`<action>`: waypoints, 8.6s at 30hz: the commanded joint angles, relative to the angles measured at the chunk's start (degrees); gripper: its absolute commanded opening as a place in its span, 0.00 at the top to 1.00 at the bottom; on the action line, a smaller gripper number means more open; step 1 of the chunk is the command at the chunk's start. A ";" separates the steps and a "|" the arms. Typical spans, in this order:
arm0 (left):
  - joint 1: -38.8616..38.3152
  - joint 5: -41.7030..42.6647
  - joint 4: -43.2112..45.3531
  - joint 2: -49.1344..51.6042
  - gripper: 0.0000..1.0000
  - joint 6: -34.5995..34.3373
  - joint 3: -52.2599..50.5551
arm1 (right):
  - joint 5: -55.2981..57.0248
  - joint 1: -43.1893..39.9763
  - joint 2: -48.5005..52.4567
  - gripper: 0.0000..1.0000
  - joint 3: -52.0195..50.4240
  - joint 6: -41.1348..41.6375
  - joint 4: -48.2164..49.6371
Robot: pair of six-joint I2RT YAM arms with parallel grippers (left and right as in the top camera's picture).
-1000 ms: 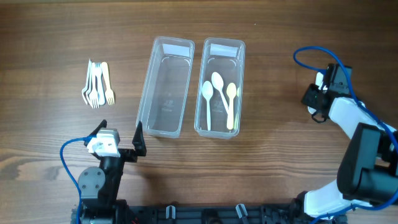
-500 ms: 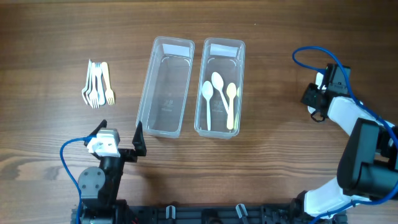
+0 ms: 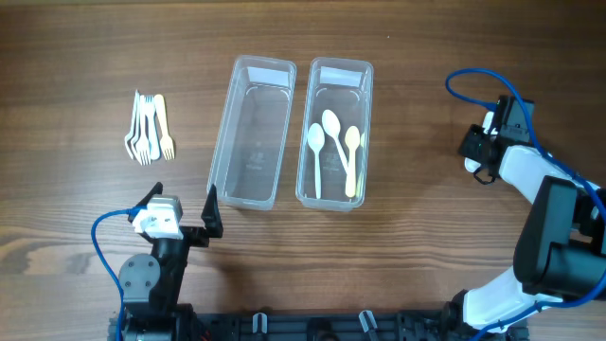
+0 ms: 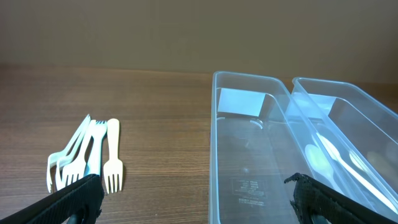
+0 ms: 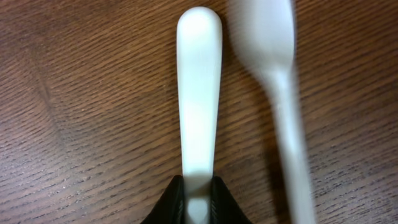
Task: Pack container
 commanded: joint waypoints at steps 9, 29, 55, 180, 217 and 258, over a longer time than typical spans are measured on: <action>0.35 0.70 0.20 -0.13 0.00 1.14 -0.37 | -4.13 0.04 -5.53 0.96 -0.17 0.15 -5.33; 0.35 0.70 0.20 -0.13 0.00 1.14 -0.37 | -39.23 13.35 -34.77 0.96 -0.17 4.28 -11.74; 0.35 0.70 0.20 -0.13 0.00 1.14 -0.37 | -31.23 35.80 -20.96 0.48 -0.17 16.24 6.47; 0.35 0.70 0.20 -0.13 0.00 1.14 -0.37 | -40.57 3.58 -25.29 0.96 -0.17 3.82 -0.26; 0.35 0.70 0.20 -0.13 0.00 1.14 -0.37 | -27.71 35.19 -10.75 0.28 -0.17 16.06 12.17; 0.35 10.99 3.72 -0.04 0.00 -1.46 0.70 | -0.81 19.54 -33.75 0.00 -0.17 18.25 -12.61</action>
